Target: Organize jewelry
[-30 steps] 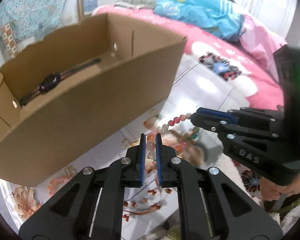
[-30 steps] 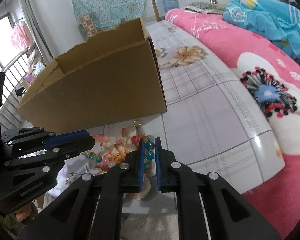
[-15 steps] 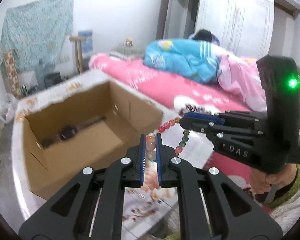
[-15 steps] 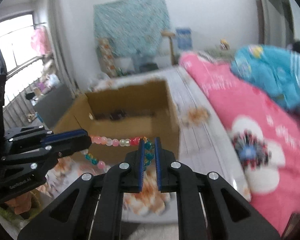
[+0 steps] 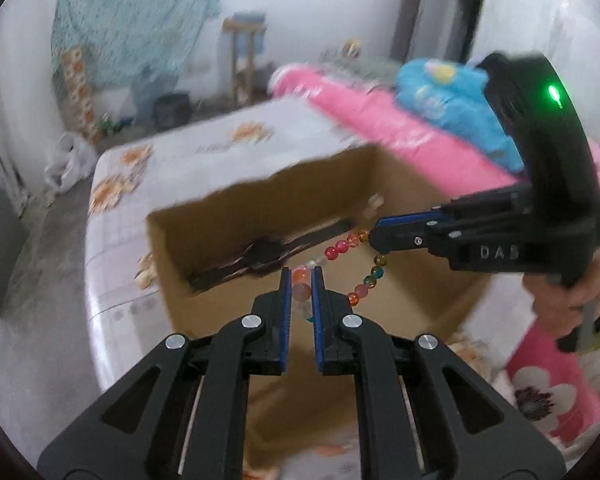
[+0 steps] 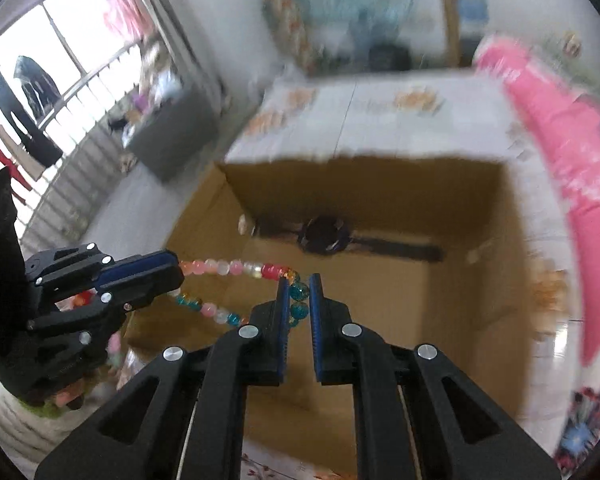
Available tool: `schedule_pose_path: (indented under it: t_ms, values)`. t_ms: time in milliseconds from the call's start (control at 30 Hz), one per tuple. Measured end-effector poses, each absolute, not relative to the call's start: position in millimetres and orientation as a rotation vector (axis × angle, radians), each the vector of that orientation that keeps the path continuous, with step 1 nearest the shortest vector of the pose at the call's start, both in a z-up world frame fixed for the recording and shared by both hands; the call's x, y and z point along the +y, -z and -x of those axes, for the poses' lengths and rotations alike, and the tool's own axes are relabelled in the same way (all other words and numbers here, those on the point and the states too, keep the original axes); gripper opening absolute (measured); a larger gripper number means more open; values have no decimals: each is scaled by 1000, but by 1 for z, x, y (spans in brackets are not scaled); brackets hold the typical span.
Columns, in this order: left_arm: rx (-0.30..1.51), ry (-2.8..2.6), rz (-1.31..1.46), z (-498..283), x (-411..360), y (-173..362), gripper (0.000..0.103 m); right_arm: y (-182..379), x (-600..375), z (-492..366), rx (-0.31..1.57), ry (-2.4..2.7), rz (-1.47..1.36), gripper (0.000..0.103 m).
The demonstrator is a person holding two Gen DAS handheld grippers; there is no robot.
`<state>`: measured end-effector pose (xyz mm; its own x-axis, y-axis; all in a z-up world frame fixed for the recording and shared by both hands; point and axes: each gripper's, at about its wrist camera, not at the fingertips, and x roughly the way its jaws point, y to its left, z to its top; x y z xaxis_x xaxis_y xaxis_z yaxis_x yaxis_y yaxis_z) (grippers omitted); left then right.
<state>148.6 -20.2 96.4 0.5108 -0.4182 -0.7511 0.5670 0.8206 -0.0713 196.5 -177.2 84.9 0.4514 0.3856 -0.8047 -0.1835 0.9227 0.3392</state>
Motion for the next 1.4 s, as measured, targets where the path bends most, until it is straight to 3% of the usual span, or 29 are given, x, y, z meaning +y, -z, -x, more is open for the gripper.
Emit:
schedule_pose_path:
  t_ms: [333, 467, 733, 1000, 1233, 1400]
  values:
    - [923, 535, -347, -169, -19, -59, 9, 4, -141, -265, 1446, -437, -328, 11]
    - [892, 522, -341, -166, -20, -63, 21, 5, -144, -264, 1448, -427, -343, 11]
    - [717, 546, -228, -131, 4, -100, 21, -35, -171, -236, 1252, -463, -414, 12]
    - [576, 743, -164, -42, 35, -131, 49, -107, -220, -127, 865, -525, -451, 13]
    - [729, 823, -121, -10, 23, -83, 54, -97, -229, -39, 810, -499, -450, 17]
    - [848, 699, -272, -10, -9, -22, 53, -44, -232, -12, 895, -417, -539, 18]
